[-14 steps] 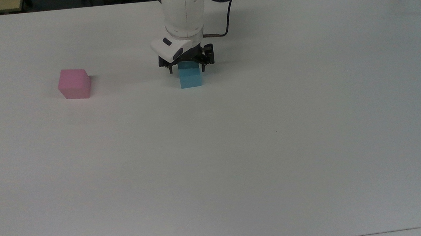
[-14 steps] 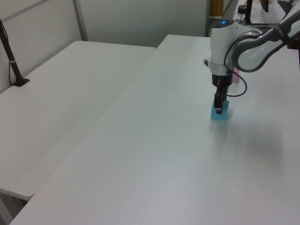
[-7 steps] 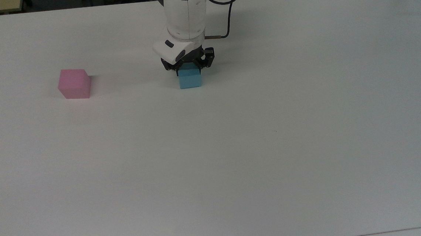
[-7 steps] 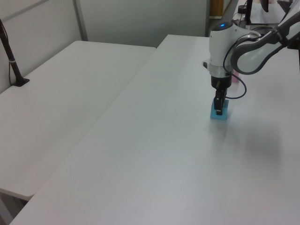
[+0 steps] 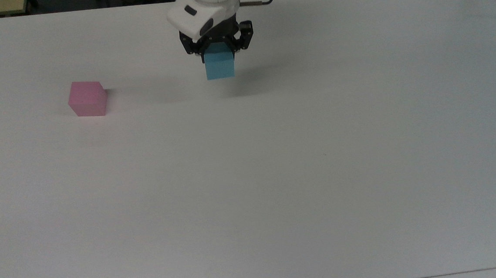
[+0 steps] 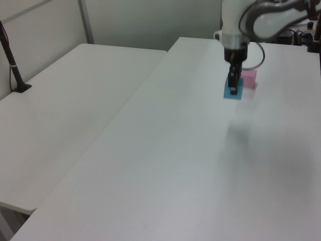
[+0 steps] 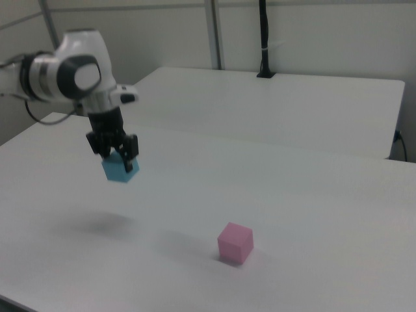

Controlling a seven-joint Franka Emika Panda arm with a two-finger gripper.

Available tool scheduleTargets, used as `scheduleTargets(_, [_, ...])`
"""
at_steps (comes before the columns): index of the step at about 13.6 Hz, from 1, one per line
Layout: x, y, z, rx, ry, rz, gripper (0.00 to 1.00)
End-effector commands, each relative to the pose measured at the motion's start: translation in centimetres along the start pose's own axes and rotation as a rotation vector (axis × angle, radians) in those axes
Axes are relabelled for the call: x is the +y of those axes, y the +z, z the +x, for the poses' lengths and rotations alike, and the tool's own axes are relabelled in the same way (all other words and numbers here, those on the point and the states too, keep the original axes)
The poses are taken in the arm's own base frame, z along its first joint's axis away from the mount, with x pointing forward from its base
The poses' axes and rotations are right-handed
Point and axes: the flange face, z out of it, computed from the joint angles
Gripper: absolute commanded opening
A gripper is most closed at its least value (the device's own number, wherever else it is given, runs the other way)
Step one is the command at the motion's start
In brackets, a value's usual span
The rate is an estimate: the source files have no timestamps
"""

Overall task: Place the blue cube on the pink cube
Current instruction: 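Carry the held blue cube over to above the pink cube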

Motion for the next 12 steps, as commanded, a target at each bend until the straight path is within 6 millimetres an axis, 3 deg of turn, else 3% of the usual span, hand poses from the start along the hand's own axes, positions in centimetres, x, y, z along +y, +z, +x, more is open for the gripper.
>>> scheduleTargets(1, [1.4, -8.2, 0.4, 0.014, 0.005, -0.009, 0.13])
scheduleTargets(2, [1.8, -9.6, 0.3, 0.017, 0.012, -0.006, 0.14])
scheduleTargets(5, [2.9, -9.5, 0.4, 0.008, 0.024, -0.005, 0.14])
scheduleTargets(9, [10.2, -9.3, -0.1, 0.007, 0.042, -0.002, 0.14])
scheduleTargets(12, [17.8, -8.9, -1.7, 0.003, 0.064, 0.001, 0.14])
